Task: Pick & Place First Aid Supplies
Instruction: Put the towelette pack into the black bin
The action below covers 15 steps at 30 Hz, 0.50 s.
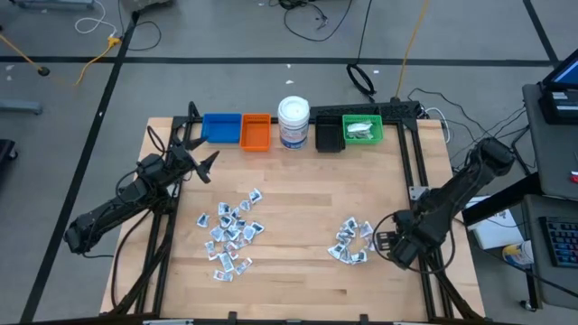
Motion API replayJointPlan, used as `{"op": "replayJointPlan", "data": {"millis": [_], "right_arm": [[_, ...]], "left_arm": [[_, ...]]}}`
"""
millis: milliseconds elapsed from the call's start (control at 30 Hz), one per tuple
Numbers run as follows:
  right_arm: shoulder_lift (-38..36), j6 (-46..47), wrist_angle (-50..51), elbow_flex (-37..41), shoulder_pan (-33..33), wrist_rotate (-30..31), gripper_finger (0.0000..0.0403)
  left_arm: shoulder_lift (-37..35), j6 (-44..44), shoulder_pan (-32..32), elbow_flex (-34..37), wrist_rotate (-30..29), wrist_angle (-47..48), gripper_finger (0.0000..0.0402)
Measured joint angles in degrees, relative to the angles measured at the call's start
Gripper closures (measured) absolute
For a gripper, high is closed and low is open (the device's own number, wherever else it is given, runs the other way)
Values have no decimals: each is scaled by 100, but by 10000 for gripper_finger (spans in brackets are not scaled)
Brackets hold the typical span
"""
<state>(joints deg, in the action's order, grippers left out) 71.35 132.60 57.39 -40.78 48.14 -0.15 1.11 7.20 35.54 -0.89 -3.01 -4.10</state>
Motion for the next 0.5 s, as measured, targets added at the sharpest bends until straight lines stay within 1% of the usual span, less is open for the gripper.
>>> {"op": "replayJointPlan", "data": {"millis": [300,400,500], "right_arm": [[-5,-246,-725,689,-2,-3,237],[-11,-280,-894,752,-2,13,259],[-11,-299,-897,764,-2,54,301]], "left_arm": [[1,0,1,0,0,0,91],[0,0,1,0,-1,0,91],[1,0,1,0,0,0,91]]}}
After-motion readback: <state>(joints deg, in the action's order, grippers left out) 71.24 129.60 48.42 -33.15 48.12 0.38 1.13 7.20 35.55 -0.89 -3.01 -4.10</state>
